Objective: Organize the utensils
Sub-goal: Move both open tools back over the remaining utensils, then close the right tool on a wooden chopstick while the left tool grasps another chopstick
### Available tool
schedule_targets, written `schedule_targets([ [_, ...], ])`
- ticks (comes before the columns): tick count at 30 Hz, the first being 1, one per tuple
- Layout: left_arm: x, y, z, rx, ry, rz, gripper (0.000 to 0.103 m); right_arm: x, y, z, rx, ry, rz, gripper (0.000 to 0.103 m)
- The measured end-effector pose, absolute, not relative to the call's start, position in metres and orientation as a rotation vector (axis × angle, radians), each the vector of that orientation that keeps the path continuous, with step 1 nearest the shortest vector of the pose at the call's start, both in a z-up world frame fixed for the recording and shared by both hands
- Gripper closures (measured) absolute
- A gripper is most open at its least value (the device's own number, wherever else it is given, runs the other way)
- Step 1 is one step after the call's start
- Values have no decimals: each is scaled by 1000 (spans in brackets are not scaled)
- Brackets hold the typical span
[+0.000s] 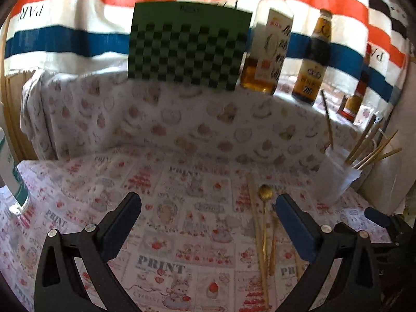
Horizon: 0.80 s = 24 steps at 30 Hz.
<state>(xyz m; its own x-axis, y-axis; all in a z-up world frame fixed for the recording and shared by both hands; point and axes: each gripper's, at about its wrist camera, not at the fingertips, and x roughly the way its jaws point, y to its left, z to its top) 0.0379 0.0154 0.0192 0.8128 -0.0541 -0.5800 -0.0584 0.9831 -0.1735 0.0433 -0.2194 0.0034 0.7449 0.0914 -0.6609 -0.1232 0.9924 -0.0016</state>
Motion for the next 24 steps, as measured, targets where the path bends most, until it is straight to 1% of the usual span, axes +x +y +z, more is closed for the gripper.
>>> schedule_targets([
  [7,45,11,8,-103,655,73,0,52,-217,-10,-13,820,166,1],
  [13,59,14,-8,-96,768,73,0,48,-197,-22,-41,879,249,1],
  [16,63,15,-14,-104,793,67,0,42,-181,-26,-89,890,288,2],
  [18,64,15,-16,-115,805,58,0,38,-172,-29,-130,899,308,10],
  [19,64,15,-17,-117,807,54,0,37,-170,-31,-135,915,319,12],
  [24,63,12,-17,-109,811,54,0,41,-168,-45,-110,989,325,35],
])
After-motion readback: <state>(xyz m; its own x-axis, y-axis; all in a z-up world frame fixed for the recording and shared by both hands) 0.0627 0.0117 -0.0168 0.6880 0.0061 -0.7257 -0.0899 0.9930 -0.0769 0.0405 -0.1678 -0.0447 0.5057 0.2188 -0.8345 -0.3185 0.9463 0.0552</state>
